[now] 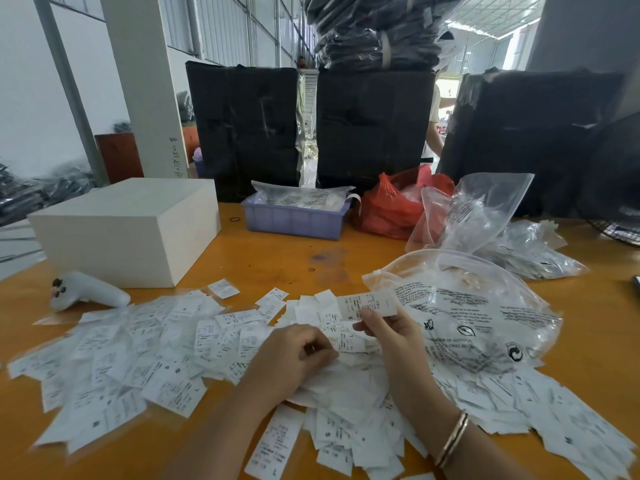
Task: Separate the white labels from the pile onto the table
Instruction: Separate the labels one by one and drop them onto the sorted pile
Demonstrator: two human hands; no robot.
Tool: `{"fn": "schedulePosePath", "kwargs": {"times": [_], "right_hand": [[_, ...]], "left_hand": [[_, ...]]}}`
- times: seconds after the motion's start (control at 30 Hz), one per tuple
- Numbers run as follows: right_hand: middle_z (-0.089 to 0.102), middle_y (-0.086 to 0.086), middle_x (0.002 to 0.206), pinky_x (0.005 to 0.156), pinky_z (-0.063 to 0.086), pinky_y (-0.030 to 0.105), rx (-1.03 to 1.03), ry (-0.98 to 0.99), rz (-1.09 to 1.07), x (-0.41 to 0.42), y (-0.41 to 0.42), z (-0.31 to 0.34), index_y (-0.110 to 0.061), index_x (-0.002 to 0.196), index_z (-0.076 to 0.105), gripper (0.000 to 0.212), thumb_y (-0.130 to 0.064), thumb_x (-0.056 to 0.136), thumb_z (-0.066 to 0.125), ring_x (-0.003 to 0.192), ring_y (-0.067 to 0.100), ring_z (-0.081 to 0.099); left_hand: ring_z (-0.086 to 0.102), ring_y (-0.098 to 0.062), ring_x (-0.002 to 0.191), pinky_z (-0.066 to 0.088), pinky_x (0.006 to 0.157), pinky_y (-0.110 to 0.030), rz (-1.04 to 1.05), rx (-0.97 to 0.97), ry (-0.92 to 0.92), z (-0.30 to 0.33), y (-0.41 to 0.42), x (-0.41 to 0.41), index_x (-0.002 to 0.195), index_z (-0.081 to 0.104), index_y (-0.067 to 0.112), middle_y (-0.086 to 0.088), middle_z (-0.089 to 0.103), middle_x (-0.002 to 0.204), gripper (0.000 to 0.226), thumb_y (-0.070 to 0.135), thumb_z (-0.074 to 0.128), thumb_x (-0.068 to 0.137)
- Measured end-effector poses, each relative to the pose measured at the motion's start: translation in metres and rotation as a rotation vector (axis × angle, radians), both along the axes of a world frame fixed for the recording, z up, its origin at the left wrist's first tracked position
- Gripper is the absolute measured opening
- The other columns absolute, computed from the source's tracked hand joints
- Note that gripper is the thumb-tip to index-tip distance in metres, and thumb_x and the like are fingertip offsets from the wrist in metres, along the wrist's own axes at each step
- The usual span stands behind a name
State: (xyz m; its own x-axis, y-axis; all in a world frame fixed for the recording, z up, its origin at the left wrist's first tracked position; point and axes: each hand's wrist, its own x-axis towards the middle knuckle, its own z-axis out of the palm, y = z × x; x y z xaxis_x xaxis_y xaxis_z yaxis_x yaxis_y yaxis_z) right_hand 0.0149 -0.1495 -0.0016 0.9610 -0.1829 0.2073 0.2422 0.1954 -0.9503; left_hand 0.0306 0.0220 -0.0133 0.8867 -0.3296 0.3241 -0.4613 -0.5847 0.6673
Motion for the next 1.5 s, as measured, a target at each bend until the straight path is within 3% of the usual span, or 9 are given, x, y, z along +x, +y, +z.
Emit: {"fn": "schedulePosePath", "kwargs": {"times": [0.23,0.4,0.67,0.87,0.97,1.1,1.2,1.3,1.5], "right_hand": [[0.068,0.0,0.07,0.063,0.049,0.021,0.099,0.077,-0.013,0.005,-0.003,-0.002,-0.012,0.081,0.069,0.004,-0.014,0.084,0.066,0.067,0.011,0.061],[0.068,0.002,0.073,0.07,0.047,0.028,0.098,0.09,-0.01,0.005,-0.002,-0.003,-0.011,0.084,0.069,0.006,-0.016,0.084,0.067,0.07,0.014,0.061],[0.068,0.001,0.07,0.068,0.049,0.026,0.082,0.099,-0.017,0.005,-0.003,-0.004,-0.011,0.082,0.068,0.005,-0.015,0.084,0.067,0.069,0.014,0.061],[0.069,0.005,0.076,0.075,0.048,0.031,0.181,0.104,0.074,0.005,-0.007,-0.003,-0.016,0.073,0.071,0.017,-0.029,0.063,0.077,0.074,0.017,0.064],[0.071,0.006,0.078,0.071,0.052,0.033,0.027,0.146,0.239,0.002,-0.003,-0.001,-0.016,0.068,0.073,0.021,-0.034,0.063,0.083,0.073,0.019,0.064],[0.063,-0.005,0.053,0.051,0.043,0.018,-0.256,0.179,0.23,0.002,0.004,-0.002,-0.02,0.055,0.07,0.024,-0.024,0.078,0.075,0.049,0.006,0.054],[0.068,0.003,0.065,0.065,0.047,0.032,-0.15,0.187,0.211,0.004,0.003,-0.002,-0.017,0.06,0.073,0.018,-0.03,0.072,0.077,0.063,0.017,0.059],[0.069,0.005,0.068,0.067,0.048,0.03,-0.112,0.176,0.216,0.004,0.002,-0.003,-0.017,0.063,0.074,0.025,-0.041,0.058,0.078,0.064,0.015,0.061],[0.069,0.006,0.072,0.064,0.051,0.022,0.201,0.059,0.049,0.007,-0.004,-0.002,-0.014,0.074,0.074,0.021,-0.032,0.064,0.074,0.063,0.012,0.06]], "left_hand": [[0.044,0.01,0.097,0.041,0.08,-0.018,-0.118,0.227,0.057,-0.001,0.001,0.001,0.082,0.063,0.048,0.028,0.052,0.095,0.038,0.075,0.063,0.056],[0.046,0.011,0.096,0.038,0.08,-0.016,-0.13,0.226,-0.035,-0.001,0.003,0.002,0.087,0.075,0.029,0.029,0.057,0.095,0.03,0.056,0.064,0.079],[0.049,0.006,0.1,0.038,0.089,-0.02,-0.155,0.324,-0.211,0.001,0.002,-0.004,0.088,0.075,0.027,0.022,0.066,0.104,0.02,0.039,0.061,0.081],[0.061,0.004,0.084,0.044,0.073,-0.007,0.087,-0.31,-0.057,0.005,-0.006,-0.006,0.079,0.068,0.028,0.017,0.07,0.084,0.01,0.025,0.064,0.087],[0.064,0.001,0.068,0.048,0.058,-0.009,0.184,-0.588,0.113,0.008,-0.009,-0.005,0.08,0.069,0.026,0.013,0.071,0.075,0.012,0.023,0.062,0.09],[0.067,0.0,0.067,0.049,0.053,-0.011,0.201,-0.699,0.167,0.007,-0.01,-0.002,0.083,0.066,0.021,0.012,0.071,0.073,0.01,0.014,0.063,0.09],[0.071,-0.009,0.075,0.056,0.062,-0.019,0.162,-0.795,0.278,0.006,-0.01,0.001,0.092,0.064,0.016,0.005,0.074,0.079,0.011,0.005,0.06,0.091],[0.072,-0.016,0.085,0.059,0.074,-0.029,0.096,-0.846,0.384,0.006,-0.009,0.001,0.099,0.066,0.018,-0.001,0.075,0.088,0.018,0.005,0.064,0.087],[0.068,-0.004,0.077,0.05,0.064,-0.01,0.123,-0.826,0.248,0.007,-0.008,-0.001,0.088,0.071,0.026,0.008,0.072,0.083,0.018,0.012,0.076,0.077]]}}
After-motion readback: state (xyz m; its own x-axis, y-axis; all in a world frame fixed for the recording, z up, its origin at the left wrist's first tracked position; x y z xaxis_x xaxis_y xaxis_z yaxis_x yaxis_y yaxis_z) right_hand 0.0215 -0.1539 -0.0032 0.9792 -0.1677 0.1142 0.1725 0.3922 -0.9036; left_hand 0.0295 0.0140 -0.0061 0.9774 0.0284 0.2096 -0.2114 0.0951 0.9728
